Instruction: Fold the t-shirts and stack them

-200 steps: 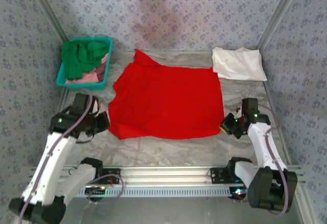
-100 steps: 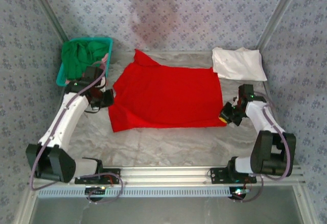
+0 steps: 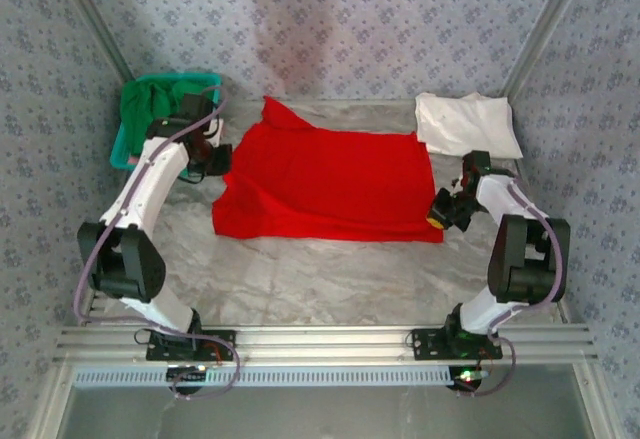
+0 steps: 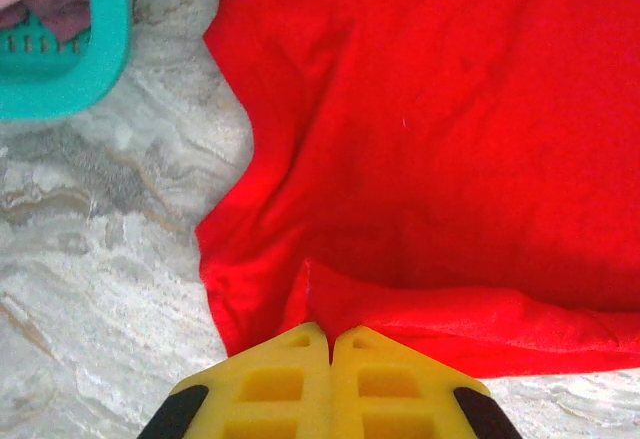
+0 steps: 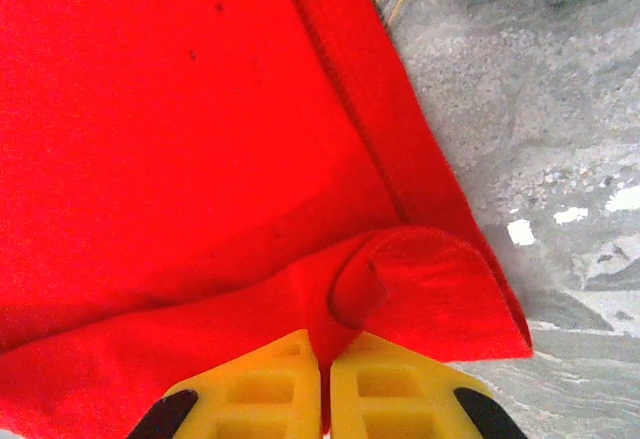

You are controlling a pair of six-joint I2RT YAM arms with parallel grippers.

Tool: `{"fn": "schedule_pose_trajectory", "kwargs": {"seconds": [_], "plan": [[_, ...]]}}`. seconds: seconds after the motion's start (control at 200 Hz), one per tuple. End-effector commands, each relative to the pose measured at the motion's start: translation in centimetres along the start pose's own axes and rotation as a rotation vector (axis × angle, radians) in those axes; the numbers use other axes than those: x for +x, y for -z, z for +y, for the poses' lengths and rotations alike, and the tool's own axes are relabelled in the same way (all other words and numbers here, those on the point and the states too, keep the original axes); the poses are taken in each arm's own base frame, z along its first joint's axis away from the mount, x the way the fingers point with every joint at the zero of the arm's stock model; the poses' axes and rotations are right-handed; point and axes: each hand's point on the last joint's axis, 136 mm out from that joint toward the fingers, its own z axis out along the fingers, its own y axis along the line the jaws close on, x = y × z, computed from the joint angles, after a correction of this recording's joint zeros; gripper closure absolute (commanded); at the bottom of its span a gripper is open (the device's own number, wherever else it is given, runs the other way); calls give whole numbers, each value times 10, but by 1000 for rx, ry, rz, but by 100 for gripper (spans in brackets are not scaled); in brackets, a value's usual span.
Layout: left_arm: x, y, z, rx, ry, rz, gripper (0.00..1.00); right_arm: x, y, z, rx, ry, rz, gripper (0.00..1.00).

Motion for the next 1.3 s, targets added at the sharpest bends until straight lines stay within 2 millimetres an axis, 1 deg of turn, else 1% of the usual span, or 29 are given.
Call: {"fn": "schedule_pose_trajectory", "kwargs": {"seconds": [0.0, 0.22, 0.35, 0.405, 0.46, 0.52, 0.545, 0.55, 0.57, 0.635, 0.695, 0.769, 0.824, 0.849, 0.889, 0.919, 0.924, 0.949, 0.964, 1.009, 1.019, 1.029, 1.084, 1.129, 1.149, 1.214, 1.239, 1.299], "plan": [[-12, 5, 2, -17, -46, 0, 100, -12, 4, 4, -3, 13, -26, 89], [-23, -2, 4, -40, -46, -5, 100, -19, 2, 5, -15, 4, -27, 87], [-33, -11, 3, -42, -46, -10, 100, -27, -1, 10, -32, 2, -24, 86], [-40, -16, 2, -42, -48, -2, 100, -34, -1, 15, -42, 4, -32, 83], [-51, -23, 0, -42, -53, -8, 100, -42, -2, 20, -55, -2, -36, 76], [-68, -31, -4, -36, -57, -19, 78, -52, -4, 27, -79, -23, -36, 66], [-74, -37, -5, -34, -57, -18, 72, -56, -6, 28, -90, -34, -30, 63], [-78, -35, -6, -33, -58, -28, 72, -56, -7, 29, -92, -36, -29, 63], [-87, -37, -8, -29, -60, -40, 71, -68, -1, 37, -115, -34, -52, 63], [-115, -44, -12, -28, -63, -62, 68, -88, 0, 45, -160, -63, -67, 63], [-136, -40, -17, -23, -54, -83, 68, -103, 11, 57, -211, -65, -89, 64], [-151, -26, -26, 11, -33, -127, 65, -112, 32, 68, -245, -52, -156, 64], [-152, -13, -33, 23, -34, -168, 59, -109, 47, 73, -264, -36, -196, 64], [-150, -8, -37, 26, -37, -187, 57, -105, 53, 74, -273, -30, -209, 64], [-142, -2, -44, 40, -43, -218, 54, -96, 60, 73, -280, -18, -224, 64], [-131, 2, -47, 56, -36, -241, 53, -86, 63, 71, -281, -11, -225, 64], [-130, 2, -48, 61, -35, -247, 53, -88, 65, 73, -287, -3, -239, 64], [-121, 4, -49, 76, -21, -265, 52, -83, 68, 73, -292, 9, -257, 64], [-111, 1, -49, 84, -6, -264, 52, -74, 62, 68, -283, 4, -243, 64], [-89, 0, -46, 109, 40, -285, 50, -59, 58, 63, -274, 18, -250, 65], [-81, -2, -45, 112, 51, -279, 50, -56, 58, 63, -276, 25, -256, 65], [-79, -2, -46, 122, 58, -294, 50, -53, 57, 63, -276, 33, -262, 66], [-51, -10, -42, 150, 102, -295, 47, -38, 49, 66, -277, 82, -276, 68], [-29, -20, -40, 160, 129, -264, 46, -28, 40, 71, -269, 142, -288, 73], [-19, -25, -41, 168, 131, -243, 45, -25, 38, 74, -263, 170, -300, 77], [7, -42, -42, 169, 127, -150, 43, -18, 24, 74, -199, 234, -328, 90], [15, -48, -43, 159, 122, -116, 42, -16, 19, 75, -187, 254, -328, 93], [29, -61, -47, 148, 104, -50, 42, -14, 6, 79, -179, 282, -319, 96]]}}
